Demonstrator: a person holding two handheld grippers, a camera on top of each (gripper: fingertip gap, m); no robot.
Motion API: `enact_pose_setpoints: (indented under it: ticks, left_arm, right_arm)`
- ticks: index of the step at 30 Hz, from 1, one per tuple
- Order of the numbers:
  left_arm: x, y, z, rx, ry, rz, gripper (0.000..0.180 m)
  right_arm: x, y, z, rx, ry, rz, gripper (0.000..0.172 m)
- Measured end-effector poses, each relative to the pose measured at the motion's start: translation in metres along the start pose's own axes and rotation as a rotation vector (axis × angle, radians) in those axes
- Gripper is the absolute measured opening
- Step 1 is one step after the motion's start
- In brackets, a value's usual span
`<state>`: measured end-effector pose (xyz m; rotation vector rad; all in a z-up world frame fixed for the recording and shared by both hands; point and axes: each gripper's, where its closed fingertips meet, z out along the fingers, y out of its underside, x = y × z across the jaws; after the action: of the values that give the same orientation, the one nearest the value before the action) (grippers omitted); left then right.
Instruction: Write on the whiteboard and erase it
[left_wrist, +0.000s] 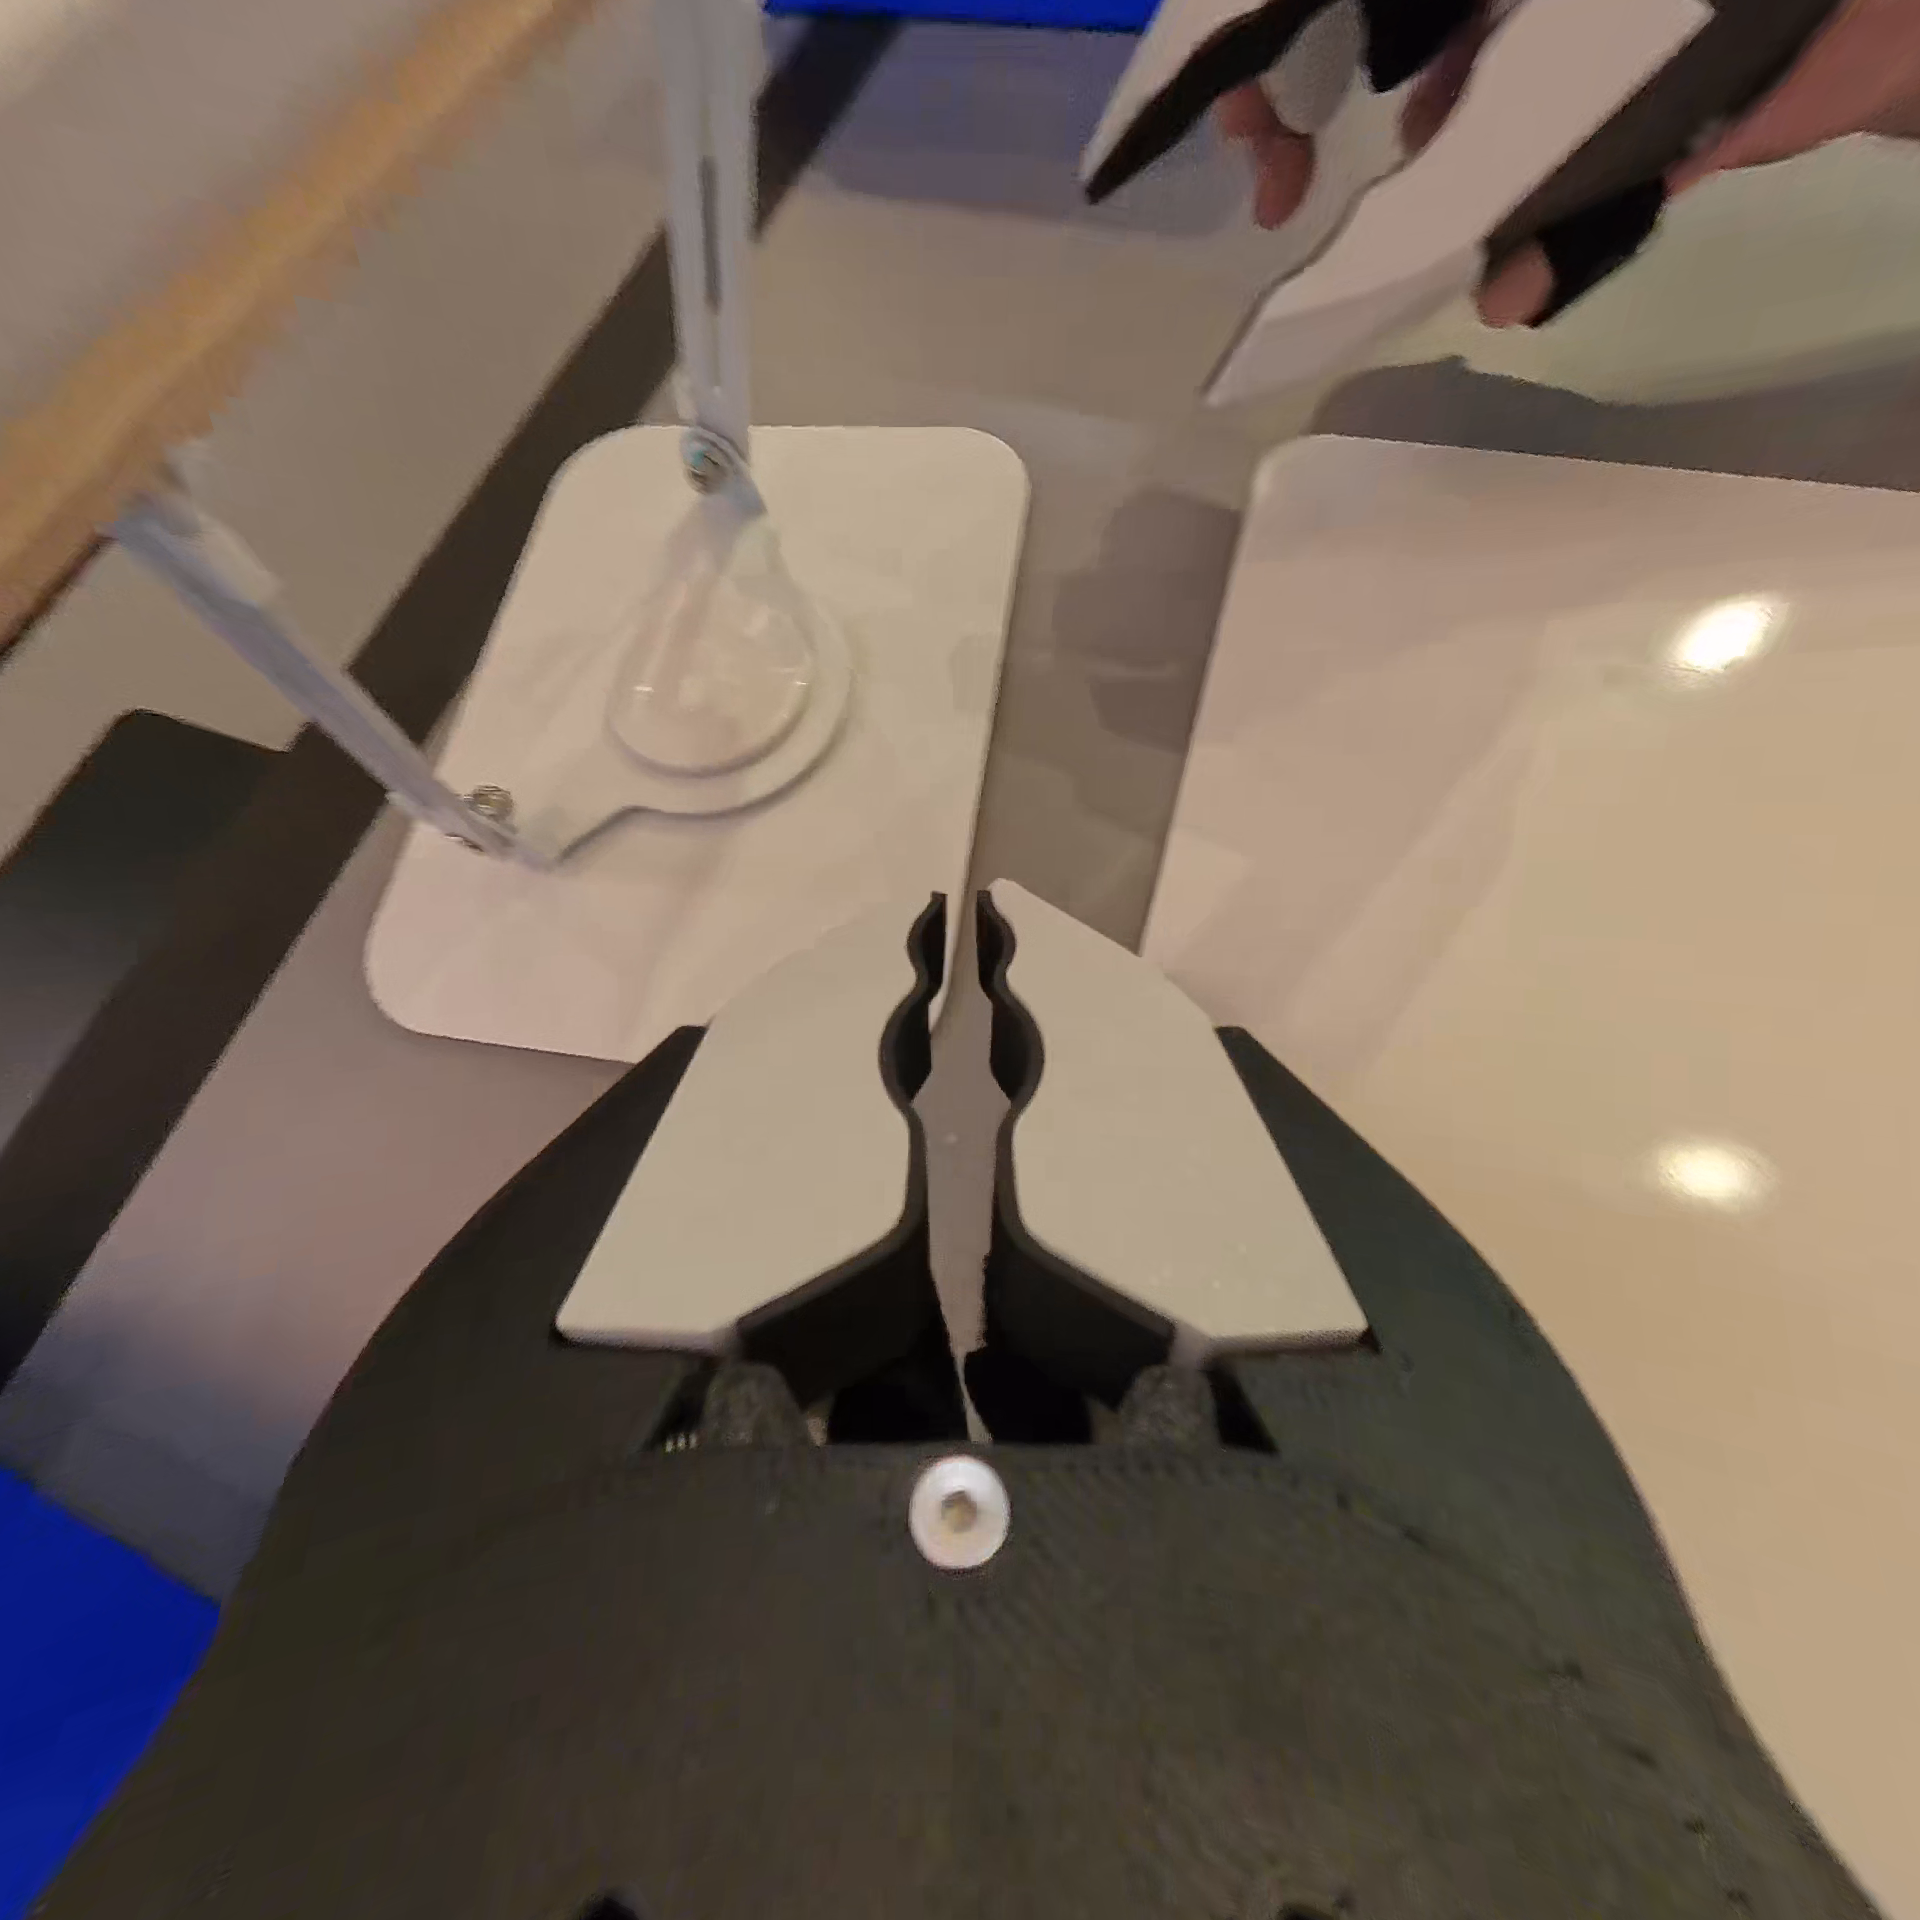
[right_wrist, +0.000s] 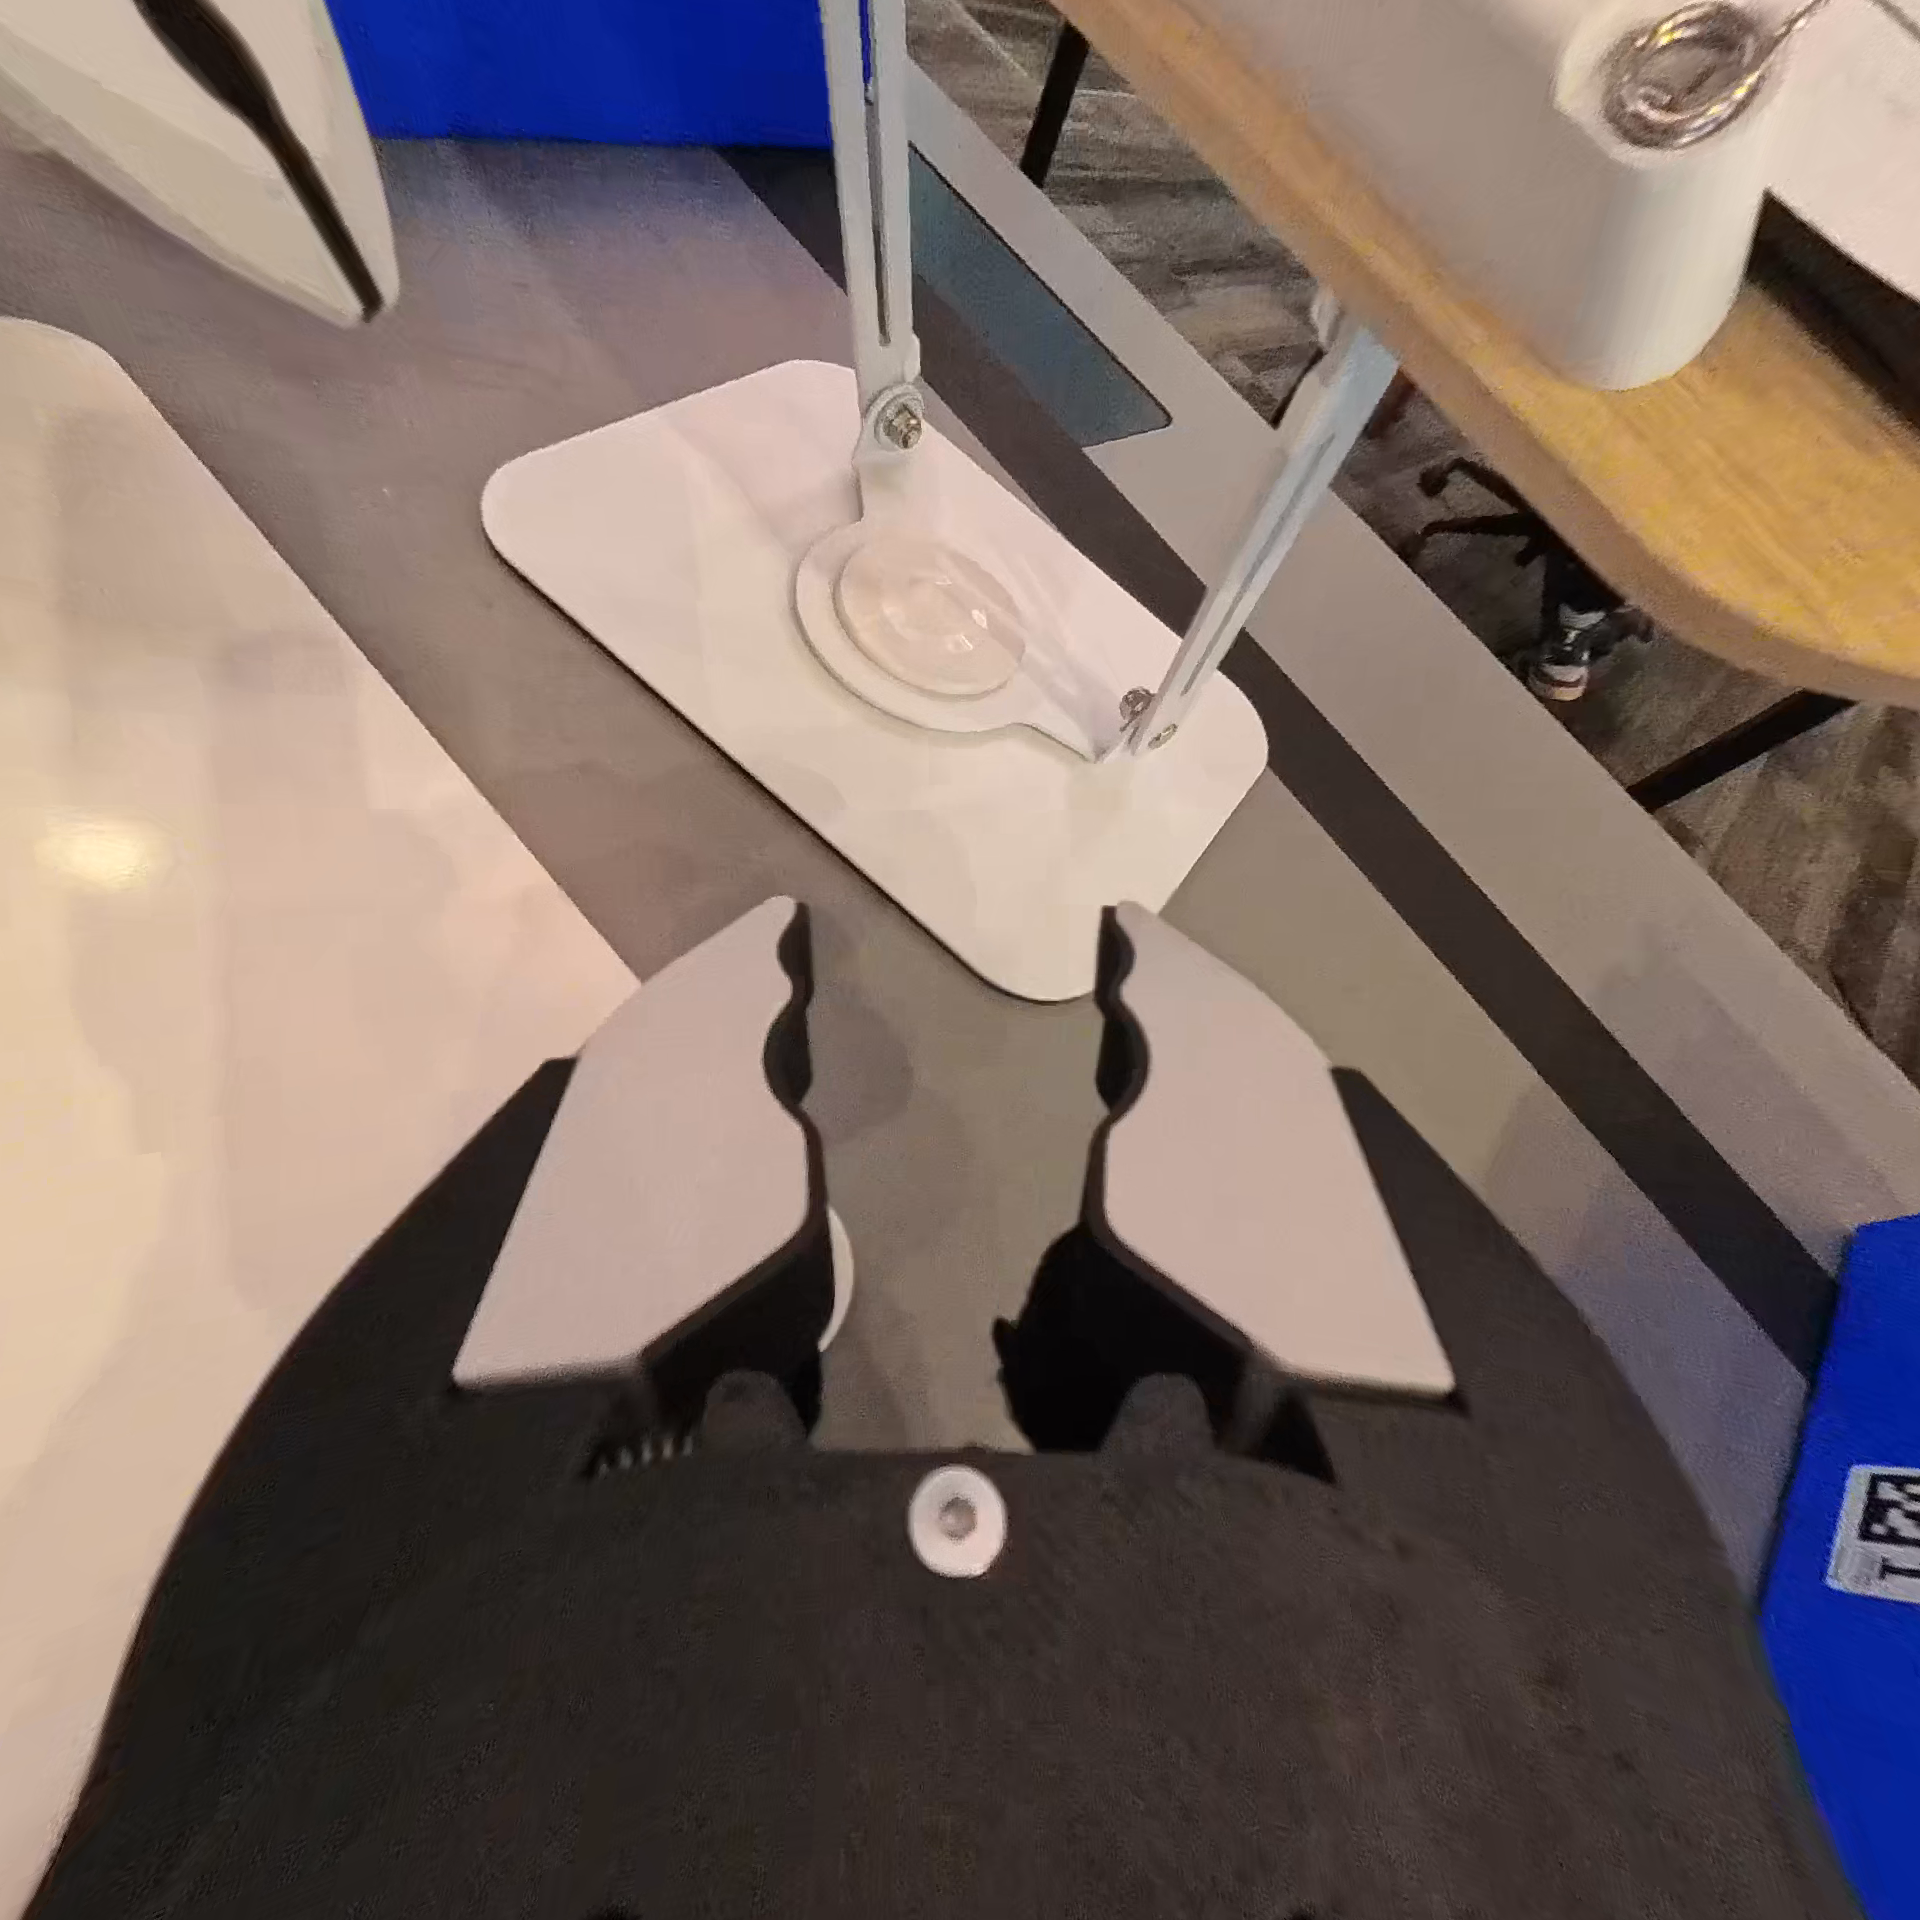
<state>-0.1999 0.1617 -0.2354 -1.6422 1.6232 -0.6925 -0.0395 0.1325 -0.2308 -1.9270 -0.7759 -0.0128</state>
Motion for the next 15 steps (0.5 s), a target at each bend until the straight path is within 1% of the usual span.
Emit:
enact_pose_setpoints:
  ticks: [1,3,5,10,13,15]
  left_arm:
    - [-0.006,-0.002,-0.001,0.005,-0.050,0.002,0.008]
    - [-0.017,-0.006,-0.003,0.016,-0.145,0.025,0.023]
    - [-0.020,-0.013,-0.006,0.044,-0.197,0.051,0.031]
    - [-0.024,-0.017,-0.011,0.042,-0.271,0.124,0.031]
    - [-0.032,-0.024,-0.024,0.067,-0.300,0.125,0.031]
    - [-0.038,-0.033,-0.039,0.092,-0.323,0.116,0.034]
  right_arm:
    - [0.002,-0.002,-0.001,0.006,0.020,-0.020,0.057]
    - [0.008,-0.010,-0.004,0.053,0.050,-0.016,0.058]
    - [0.009,-0.016,-0.005,0.080,0.060,-0.017,0.061]
    - [0.012,-0.017,-0.005,0.070,0.097,-0.076,0.064]
    - [0.024,-0.018,-0.014,0.074,0.129,-0.068,0.064]
    - [0.034,-0.018,-0.023,0.061,0.146,-0.068,0.065]
